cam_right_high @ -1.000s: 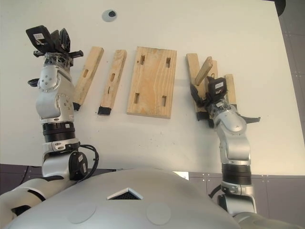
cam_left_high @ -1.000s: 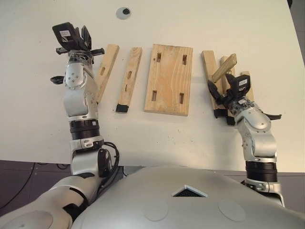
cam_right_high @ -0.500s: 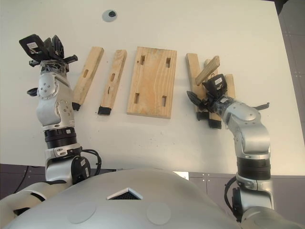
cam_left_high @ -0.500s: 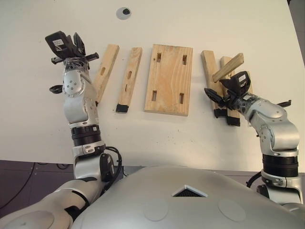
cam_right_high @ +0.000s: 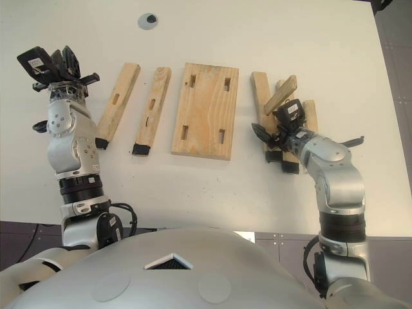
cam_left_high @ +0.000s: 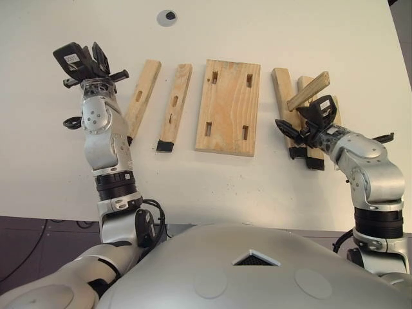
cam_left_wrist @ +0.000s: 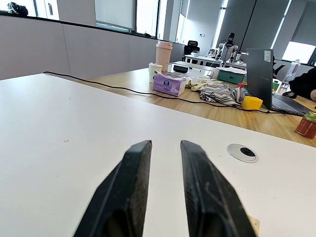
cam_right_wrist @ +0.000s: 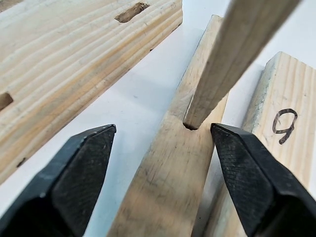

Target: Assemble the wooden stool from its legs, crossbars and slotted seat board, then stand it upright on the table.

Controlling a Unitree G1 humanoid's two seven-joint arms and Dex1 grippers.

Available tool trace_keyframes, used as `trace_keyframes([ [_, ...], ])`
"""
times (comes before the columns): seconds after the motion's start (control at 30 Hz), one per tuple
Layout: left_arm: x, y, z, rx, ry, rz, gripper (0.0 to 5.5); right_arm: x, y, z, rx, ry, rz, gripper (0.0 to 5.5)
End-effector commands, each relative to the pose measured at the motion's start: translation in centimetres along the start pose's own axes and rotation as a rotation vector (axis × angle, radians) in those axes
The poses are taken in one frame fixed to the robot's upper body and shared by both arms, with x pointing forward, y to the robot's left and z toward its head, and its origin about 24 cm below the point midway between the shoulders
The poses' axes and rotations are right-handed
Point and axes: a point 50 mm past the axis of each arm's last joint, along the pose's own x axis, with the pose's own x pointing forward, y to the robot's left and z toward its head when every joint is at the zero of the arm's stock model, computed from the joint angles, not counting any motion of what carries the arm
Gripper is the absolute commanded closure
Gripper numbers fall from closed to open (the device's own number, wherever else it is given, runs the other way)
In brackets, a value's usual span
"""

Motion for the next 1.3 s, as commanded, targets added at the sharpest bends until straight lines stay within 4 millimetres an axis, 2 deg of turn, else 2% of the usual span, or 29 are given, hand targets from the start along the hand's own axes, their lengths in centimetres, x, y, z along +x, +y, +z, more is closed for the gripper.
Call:
trace_keyframes([
  [0.03, -0.3, 0.2, 0.1, 0.006, -0.010, 0.011, 4.47, -0.6, -0.4, 0.0, -0.021, 0.021, -0.041, 1.97],
  [0.33, -0.1, -0.2, 0.2, 0.017, -0.006, -0.015, 4.47, -0.9, 0.0, -1.9, 0.012, 0.155, -0.026, 1.97],
  [0.53, 0.0, -0.9, 0.0, 0.020, -0.001, -0.038, 4.47, -0.7, 0.0, -2.5, -0.012, 0.227, -0.032, 2.92],
  [0.67, 0.0, -0.9, 0.0, 0.013, -0.006, -0.031, 4.47, -0.2, -0.6, -2.0, -0.007, 0.200, -0.068, 3.44],
  [0.77, 0.1, -0.5, 0.2, 0.012, -0.015, -0.017, 4.47, 0.2, -1.2, 0.4, 0.016, 0.078, -0.113, 3.45],
  [0.9, 0.4, -0.6, 0.6, 0.007, -0.046, -0.049, 4.47, 0.8, -1.5, 7.3, 0.057, -0.169, -0.173, 3.45],
  [1.0, 0.8, -3.5, 2.1, -0.017, -0.097, -0.243, 4.47, 1.4, -2.2, 14.3, 0.021, -0.382, -0.161, 3.45],
  [1.07, 0.8, -6.4, 3.5, -0.134, -0.103, -0.463, 4.29, 1.5, -2.3, 17.4, 0.023, -0.463, -0.087, 3.45],
  [1.17, 0.1, -9.7, 5.9, -0.345, -0.086, -0.794, 3.85, 1.8, -2.1, 18.4, 0.108, -0.470, 0.087, 3.45],
  [1.23, 0.1, -10.6, 8.3, -0.457, -0.083, -0.972, 3.50, 1.6, -1.4, 19.0, 0.165, -0.484, 0.239, 3.45],
  [1.3, 0.4, -11.3, 10.5, -0.531, -0.076, -1.097, 3.22, 0.6, -0.5, 19.3, 0.201, -0.517, 0.365, 3.45],
])
